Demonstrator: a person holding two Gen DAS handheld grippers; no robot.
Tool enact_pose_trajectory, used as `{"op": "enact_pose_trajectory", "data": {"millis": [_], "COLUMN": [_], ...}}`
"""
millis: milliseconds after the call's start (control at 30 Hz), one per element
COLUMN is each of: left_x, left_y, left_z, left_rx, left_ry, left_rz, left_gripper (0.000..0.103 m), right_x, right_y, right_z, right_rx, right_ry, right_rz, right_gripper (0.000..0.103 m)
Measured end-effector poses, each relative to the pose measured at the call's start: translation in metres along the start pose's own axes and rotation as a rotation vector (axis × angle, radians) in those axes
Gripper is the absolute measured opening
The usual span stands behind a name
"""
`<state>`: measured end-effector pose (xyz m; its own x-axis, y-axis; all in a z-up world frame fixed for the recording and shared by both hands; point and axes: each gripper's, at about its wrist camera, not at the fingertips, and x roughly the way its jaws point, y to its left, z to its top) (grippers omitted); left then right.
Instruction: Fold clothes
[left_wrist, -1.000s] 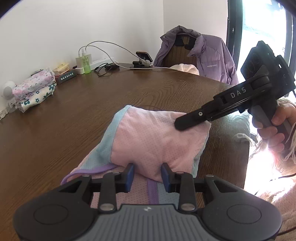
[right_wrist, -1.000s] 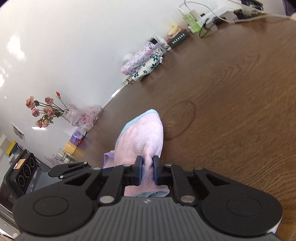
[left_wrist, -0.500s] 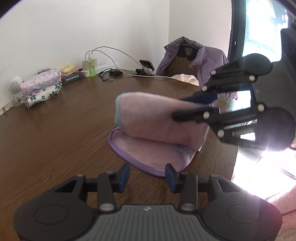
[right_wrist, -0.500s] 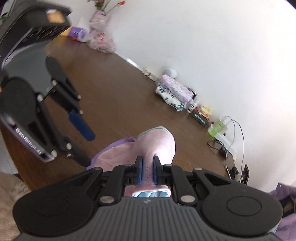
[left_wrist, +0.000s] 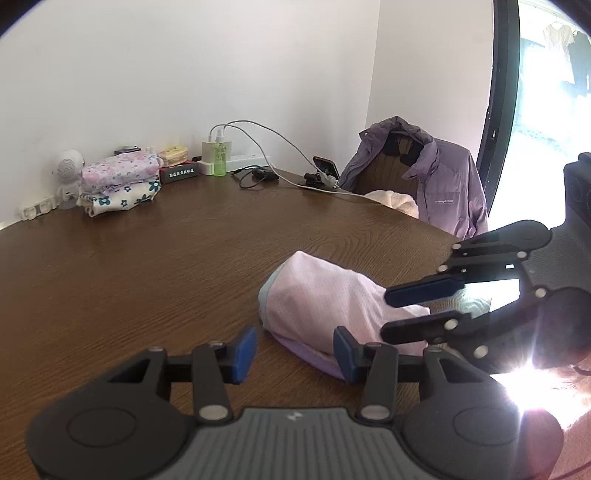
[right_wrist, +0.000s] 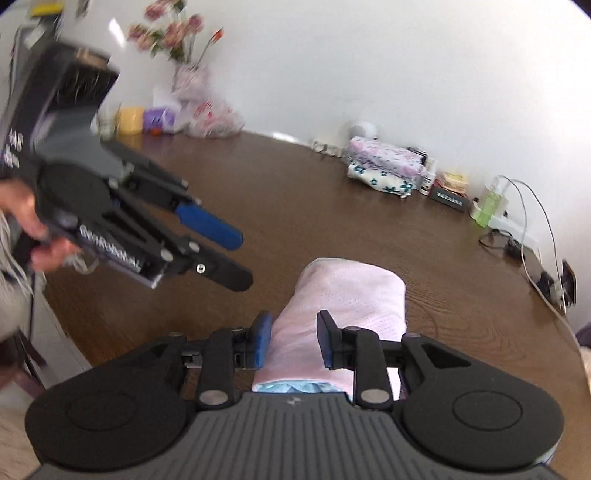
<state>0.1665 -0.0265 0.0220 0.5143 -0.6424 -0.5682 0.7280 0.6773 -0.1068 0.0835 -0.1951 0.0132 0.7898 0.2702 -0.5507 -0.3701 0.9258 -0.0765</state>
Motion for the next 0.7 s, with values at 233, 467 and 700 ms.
{"op": "enact_pose_trajectory", "data": {"millis": [233,467,700], "left_x": [0.06,0.09,0.079], "left_y": [0.048,0.07,0.054], "left_z": [0.027,0.03,0.016], "left_rx": [-0.157,-0.25,-0.165], "left_ry": [0.125,0.184,0.197], "left_rz": [-0.118,-0.293,-0.2], "left_gripper": [0.052,0.006,0.006], "right_x": [0.011,0.025,0.035], "right_y": [-0.043,-0.048,-0.035], "right_z": [-0.015,-0.028,-0.03], "right_rx": [0.205,0.247,0.1], "right_ry": [0.027,0.054,0.091], "right_rz": [-0.004,0.024,-0.001], "right_gripper": [0.033,0.035,0.037]}}
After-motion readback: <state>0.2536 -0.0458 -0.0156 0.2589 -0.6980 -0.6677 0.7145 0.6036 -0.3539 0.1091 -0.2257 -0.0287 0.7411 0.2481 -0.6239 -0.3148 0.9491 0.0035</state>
